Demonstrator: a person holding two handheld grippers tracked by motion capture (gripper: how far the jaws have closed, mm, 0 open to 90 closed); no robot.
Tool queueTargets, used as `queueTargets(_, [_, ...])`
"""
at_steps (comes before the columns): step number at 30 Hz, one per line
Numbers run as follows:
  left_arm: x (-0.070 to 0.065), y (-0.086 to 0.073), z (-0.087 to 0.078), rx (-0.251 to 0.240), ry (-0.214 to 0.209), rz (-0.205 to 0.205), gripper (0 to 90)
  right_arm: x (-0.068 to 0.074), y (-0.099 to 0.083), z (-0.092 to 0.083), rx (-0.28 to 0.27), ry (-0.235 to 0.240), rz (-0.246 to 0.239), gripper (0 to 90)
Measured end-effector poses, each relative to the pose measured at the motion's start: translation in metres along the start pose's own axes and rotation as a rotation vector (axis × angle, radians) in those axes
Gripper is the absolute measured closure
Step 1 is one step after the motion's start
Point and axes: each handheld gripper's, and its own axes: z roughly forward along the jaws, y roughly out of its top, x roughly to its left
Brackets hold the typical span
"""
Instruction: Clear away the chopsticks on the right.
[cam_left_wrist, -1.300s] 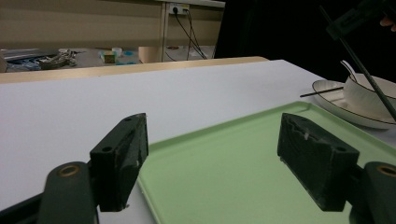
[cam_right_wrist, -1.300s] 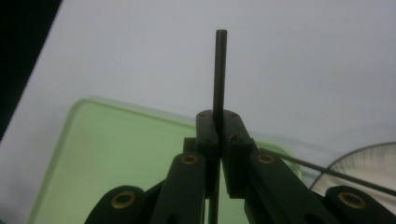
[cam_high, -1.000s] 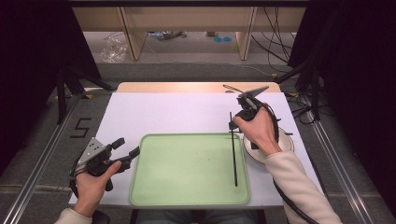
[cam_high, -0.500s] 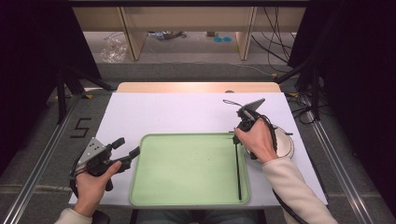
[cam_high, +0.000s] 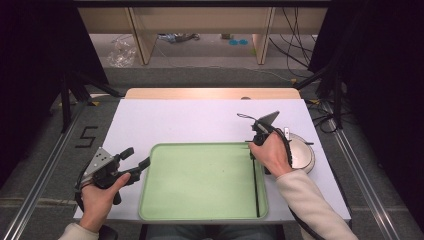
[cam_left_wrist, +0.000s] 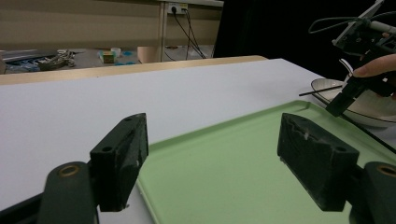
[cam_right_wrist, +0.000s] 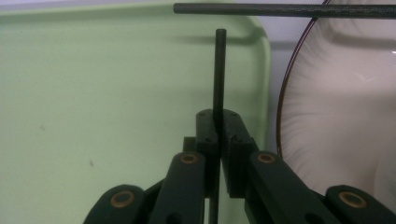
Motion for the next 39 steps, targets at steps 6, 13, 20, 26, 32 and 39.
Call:
queueTargets(6, [0.0,0.0,0.0,0.0,0.0,0.001,24.7,0.002,-0.001,0.005,0.001,-0.023,-0.002,87.6])
queueTargets(13, [0.0,0.0,0.0,0.0,-0.002,0.004,24.8,0.005,-0.002,0.014,0.015,-0.049,0.015,82.6])
queueTargets(20, [0.0,0.0,0.0,-0.004,-0.001,-0.001,24.8,0.006,-0.002,0.006,0.0,-0.027,-0.036,78.1])
queueTargets(26, [0.0,0.0,0.0,-0.002,-0.003,0.005,24.8,0.006,-0.004,-0.016,-0.16,-0.016,-0.538,67.8])
queueTargets(32, [0.0,0.0,0.0,-0.004,0.001,0.0,24.8,0.014,-0.007,-0.026,-0.295,-0.176,-1.003,57.8])
queueTargets(39, [0.0,0.0,0.0,-0.004,-0.002,0.004,24.8,0.011,0.001,-0.022,-0.268,-0.291,-1.282,51.6])
